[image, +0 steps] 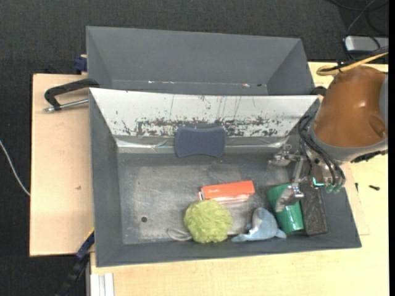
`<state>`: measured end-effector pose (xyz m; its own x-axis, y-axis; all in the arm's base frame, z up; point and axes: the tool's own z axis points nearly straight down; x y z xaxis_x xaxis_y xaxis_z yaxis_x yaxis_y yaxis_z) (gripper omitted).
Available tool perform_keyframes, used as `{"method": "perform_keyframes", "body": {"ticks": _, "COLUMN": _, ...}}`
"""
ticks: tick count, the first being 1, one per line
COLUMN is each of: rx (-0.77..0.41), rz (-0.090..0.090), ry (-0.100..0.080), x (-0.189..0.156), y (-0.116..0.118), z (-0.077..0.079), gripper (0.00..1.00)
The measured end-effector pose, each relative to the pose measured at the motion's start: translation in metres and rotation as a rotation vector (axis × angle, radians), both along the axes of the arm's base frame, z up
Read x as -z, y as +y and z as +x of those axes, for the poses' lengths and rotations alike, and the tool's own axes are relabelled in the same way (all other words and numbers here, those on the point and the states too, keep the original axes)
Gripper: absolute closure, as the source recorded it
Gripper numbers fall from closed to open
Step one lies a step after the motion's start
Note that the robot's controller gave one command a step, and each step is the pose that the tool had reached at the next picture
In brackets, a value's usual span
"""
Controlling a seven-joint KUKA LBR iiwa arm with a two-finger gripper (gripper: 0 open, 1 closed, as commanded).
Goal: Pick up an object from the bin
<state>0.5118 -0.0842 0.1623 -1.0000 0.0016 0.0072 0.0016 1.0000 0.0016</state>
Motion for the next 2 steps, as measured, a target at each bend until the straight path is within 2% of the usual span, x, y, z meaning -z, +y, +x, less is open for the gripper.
{"method": "perform_keyframes", "body": {"ticks": 1, "rx": -0.001, "rz": -0.001, "ry": -0.007, "x": -0.004, "y": 0.0, "z": 0.001, "gripper": 0.0}}
{"method": "perform_keyframes", "body": {"ticks": 2, "rx": -0.072, "rz": 0.002, "ry": -0.004, "x": 0.087, "y": 0.031, "z": -0.008, "gripper": 1.0}}
